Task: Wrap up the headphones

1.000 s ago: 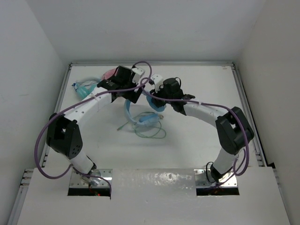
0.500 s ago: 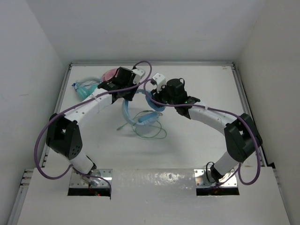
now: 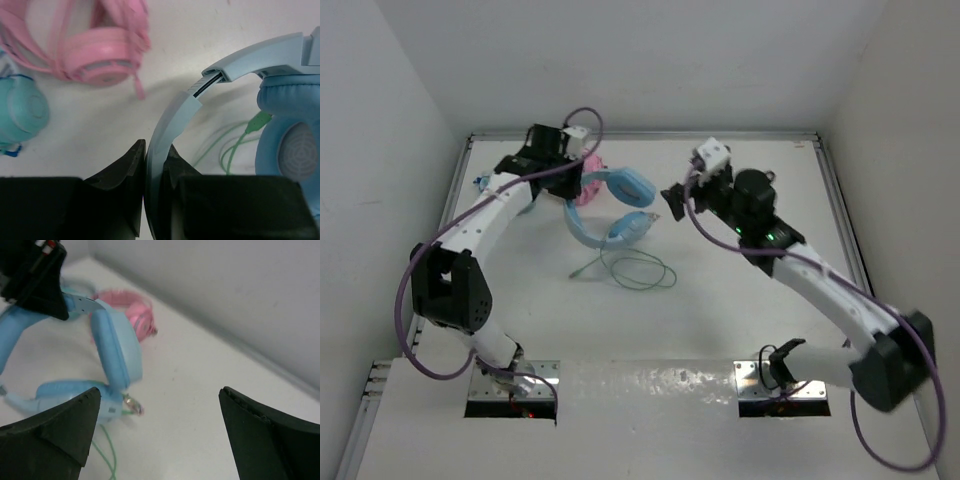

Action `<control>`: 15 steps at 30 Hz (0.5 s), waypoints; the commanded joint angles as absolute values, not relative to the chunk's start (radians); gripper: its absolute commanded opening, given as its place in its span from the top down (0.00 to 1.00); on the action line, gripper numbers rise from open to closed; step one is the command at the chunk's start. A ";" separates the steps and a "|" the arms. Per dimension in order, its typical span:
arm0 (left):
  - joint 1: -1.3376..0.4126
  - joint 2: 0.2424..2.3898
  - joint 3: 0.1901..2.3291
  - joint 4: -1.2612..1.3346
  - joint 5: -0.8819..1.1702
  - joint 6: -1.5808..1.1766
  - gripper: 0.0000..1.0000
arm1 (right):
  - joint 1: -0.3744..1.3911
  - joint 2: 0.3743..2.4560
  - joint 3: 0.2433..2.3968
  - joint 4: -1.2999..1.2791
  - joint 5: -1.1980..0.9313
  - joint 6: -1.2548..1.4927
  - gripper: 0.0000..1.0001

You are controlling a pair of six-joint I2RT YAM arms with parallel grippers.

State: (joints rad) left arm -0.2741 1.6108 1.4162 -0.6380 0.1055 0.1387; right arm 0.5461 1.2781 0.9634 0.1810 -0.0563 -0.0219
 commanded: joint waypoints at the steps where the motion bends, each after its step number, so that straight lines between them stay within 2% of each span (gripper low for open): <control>1: -0.144 1.617 1.612 -0.630 0.340 0.011 1.00 | 0.528 1.068 0.766 0.371 -0.084 -0.024 0.02; 3: -0.112 1.632 1.714 -0.667 0.394 0.009 1.00 | 0.528 1.014 0.682 0.446 -0.170 -0.066 0.24; 5: -0.110 1.632 1.759 -0.692 0.368 0.011 1.00 | 0.528 1.025 0.638 0.510 -0.205 -0.083 0.36; 6: -0.110 1.632 1.797 -0.705 0.354 0.009 1.00 | 0.529 1.060 0.606 0.570 -0.213 -0.059 0.27; 7: -0.110 1.632 1.816 -0.712 0.354 0.009 1.00 | 0.529 1.086 0.595 0.598 -0.216 -0.058 0.27; 8: -0.110 1.631 1.834 -0.716 0.348 0.009 1.00 | 0.529 1.119 0.588 0.621 -0.224 -0.052 0.11; 9: -0.110 1.631 1.871 -0.725 0.344 0.009 1.00 | 0.531 1.199 0.600 0.632 -0.270 -0.058 0.06; 13: -0.110 1.620 1.965 -0.765 0.321 0.012 1.00 | 0.552 1.365 0.664 0.551 -0.331 -0.086 0.01; 15: -0.110 1.620 2.026 -0.782 0.305 0.017 1.00 | 0.567 1.400 0.646 0.653 -0.333 -0.066 0.01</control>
